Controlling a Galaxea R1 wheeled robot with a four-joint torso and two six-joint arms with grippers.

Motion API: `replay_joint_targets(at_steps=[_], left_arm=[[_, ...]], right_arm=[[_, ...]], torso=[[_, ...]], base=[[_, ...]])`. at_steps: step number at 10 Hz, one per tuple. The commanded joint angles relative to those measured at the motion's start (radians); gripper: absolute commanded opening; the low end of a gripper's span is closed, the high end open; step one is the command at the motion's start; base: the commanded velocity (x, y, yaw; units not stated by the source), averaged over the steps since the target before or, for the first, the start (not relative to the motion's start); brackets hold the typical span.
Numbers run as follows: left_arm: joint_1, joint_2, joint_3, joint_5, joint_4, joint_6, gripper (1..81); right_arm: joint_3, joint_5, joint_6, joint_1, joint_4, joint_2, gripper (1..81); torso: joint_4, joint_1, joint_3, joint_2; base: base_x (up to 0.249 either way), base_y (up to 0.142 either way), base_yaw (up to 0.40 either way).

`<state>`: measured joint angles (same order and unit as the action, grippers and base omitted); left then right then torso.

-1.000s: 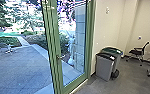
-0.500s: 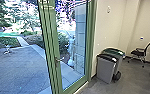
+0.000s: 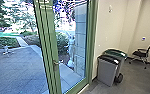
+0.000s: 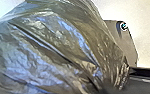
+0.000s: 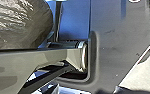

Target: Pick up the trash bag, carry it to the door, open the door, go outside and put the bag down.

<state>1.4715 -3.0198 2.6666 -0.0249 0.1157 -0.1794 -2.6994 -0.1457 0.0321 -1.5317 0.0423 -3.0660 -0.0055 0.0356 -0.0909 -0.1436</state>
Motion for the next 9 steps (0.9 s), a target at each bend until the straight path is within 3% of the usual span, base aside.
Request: replay_joint_targets(at_steps=[1, 3, 5, 9], left_arm=[[-0.059, 0.002, -0.004, -0.05, -0.002, -0.006, 1.0], [-0.055, 0.004, -0.004, -0.047, 0.001, -0.006, 1.0], [-0.044, 0.005, -0.004, 0.011, -0.001, -0.006, 1.0], [-0.043, 0.002, -0.005, 0.011, -0.01, -0.005, 1.0]], right_arm=[[0.012, -0.061, 0.006, 0.051, -0.007, -0.023, 81.1], [0.012, -0.048, 0.006, 0.043, -0.007, -0.023, 81.1], [0.012, 0.009, 0.008, 0.024, -0.032, -0.027, 81.1], [0.01, 0.009, 0.006, 0.024, -0.032, -0.03, 81.1]], torso=[[0.0, 0.0, 0.0, 0.0], [0.0, 0.0, 0.0, 0.0], [0.0, 0.0, 0.0, 0.0], [0.0, 0.0, 0.0, 0.0]], base=[[0.186, 0.0, 0.0], [0.169, 0.0, 0.0], [0.154, 0.0, 0.0], [0.166, 0.0, 0.0]])
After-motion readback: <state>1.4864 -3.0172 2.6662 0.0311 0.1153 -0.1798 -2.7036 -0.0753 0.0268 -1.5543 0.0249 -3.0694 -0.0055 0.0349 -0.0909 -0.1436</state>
